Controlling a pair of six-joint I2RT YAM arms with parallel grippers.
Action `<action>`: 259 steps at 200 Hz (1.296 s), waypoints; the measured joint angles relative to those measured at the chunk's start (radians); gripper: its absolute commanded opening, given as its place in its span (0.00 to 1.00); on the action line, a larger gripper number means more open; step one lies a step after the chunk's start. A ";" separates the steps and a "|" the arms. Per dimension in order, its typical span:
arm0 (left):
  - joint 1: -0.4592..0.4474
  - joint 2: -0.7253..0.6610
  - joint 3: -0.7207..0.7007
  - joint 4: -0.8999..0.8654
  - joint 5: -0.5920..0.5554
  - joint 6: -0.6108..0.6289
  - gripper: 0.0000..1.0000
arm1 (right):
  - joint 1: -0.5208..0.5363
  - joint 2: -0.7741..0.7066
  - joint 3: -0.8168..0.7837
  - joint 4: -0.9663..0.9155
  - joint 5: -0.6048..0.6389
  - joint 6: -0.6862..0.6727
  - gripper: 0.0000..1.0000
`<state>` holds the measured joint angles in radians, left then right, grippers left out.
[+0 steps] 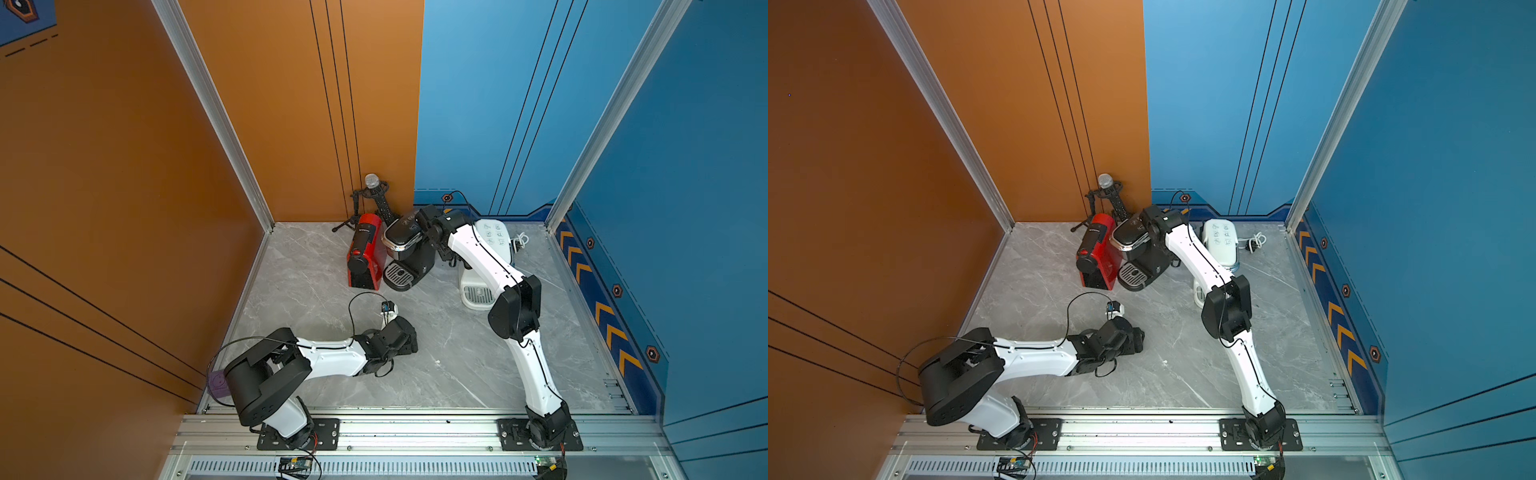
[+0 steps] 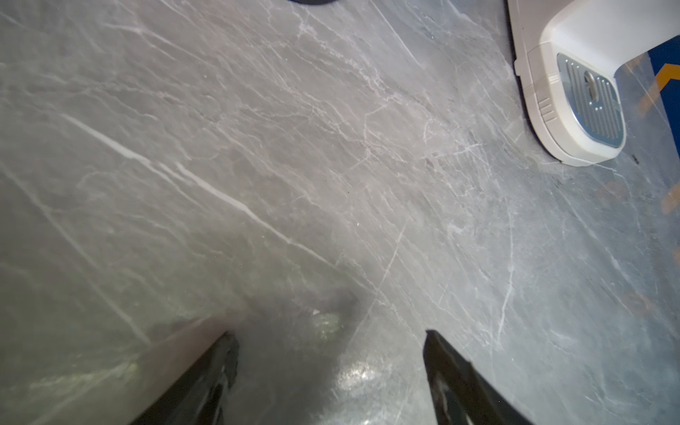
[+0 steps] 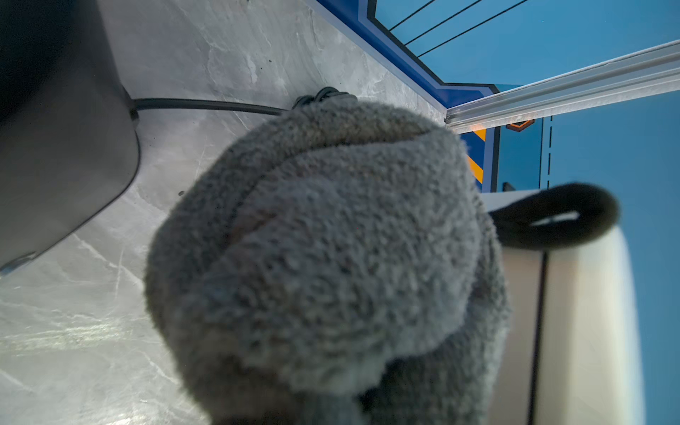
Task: Wipe the surface of a coffee machine
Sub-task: Wipe the dirt from the surface of the coffee machine.
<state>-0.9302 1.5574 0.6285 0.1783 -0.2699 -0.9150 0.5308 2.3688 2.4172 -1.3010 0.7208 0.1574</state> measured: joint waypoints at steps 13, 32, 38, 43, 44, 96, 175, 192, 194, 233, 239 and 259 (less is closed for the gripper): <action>0.000 0.000 0.000 0.003 0.000 -0.001 0.80 | -0.005 0.014 0.000 0.016 0.007 0.004 0.08; 0.000 -0.002 -0.005 0.007 0.000 -0.003 0.81 | -0.016 0.035 -0.017 0.048 0.010 0.023 0.08; 0.000 -0.005 -0.006 0.007 0.000 -0.003 0.81 | -0.021 0.041 -0.036 0.064 0.006 0.021 0.08; 0.000 -0.006 -0.008 0.006 0.000 -0.003 0.81 | -0.022 0.045 -0.052 0.073 0.001 0.021 0.07; 0.000 -0.007 -0.008 0.006 0.000 -0.003 0.81 | -0.022 0.047 -0.059 0.077 -0.001 0.021 0.07; 0.000 -0.017 -0.018 0.008 0.000 -0.003 0.81 | -0.010 0.080 -0.356 0.193 -0.068 0.027 0.07; 0.000 -0.016 -0.018 0.009 0.000 -0.003 0.81 | 0.001 -0.007 -0.536 0.298 -0.038 0.057 0.06; 0.000 -0.015 -0.018 0.010 0.000 -0.003 0.81 | 0.000 -0.042 -0.547 0.298 -0.046 0.055 0.07; 0.000 -0.014 -0.018 0.010 0.000 -0.003 0.81 | 0.000 -0.046 -0.548 0.298 -0.047 0.055 0.07; -0.006 0.014 0.009 0.014 0.000 -0.003 0.81 | -0.002 -0.198 -0.518 0.292 -0.038 0.040 0.08; -0.008 0.018 0.013 0.014 0.000 -0.003 0.81 | -0.002 -0.224 -0.505 0.292 -0.035 0.037 0.08; -0.012 0.026 0.021 0.016 0.000 -0.003 0.80 | -0.002 -0.282 -0.488 0.293 -0.024 0.033 0.07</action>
<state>-0.9421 1.5837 0.6491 0.1940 -0.2695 -0.9176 0.5285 2.0869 1.9289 -1.0084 0.6964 0.1902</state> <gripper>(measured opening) 0.806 0.162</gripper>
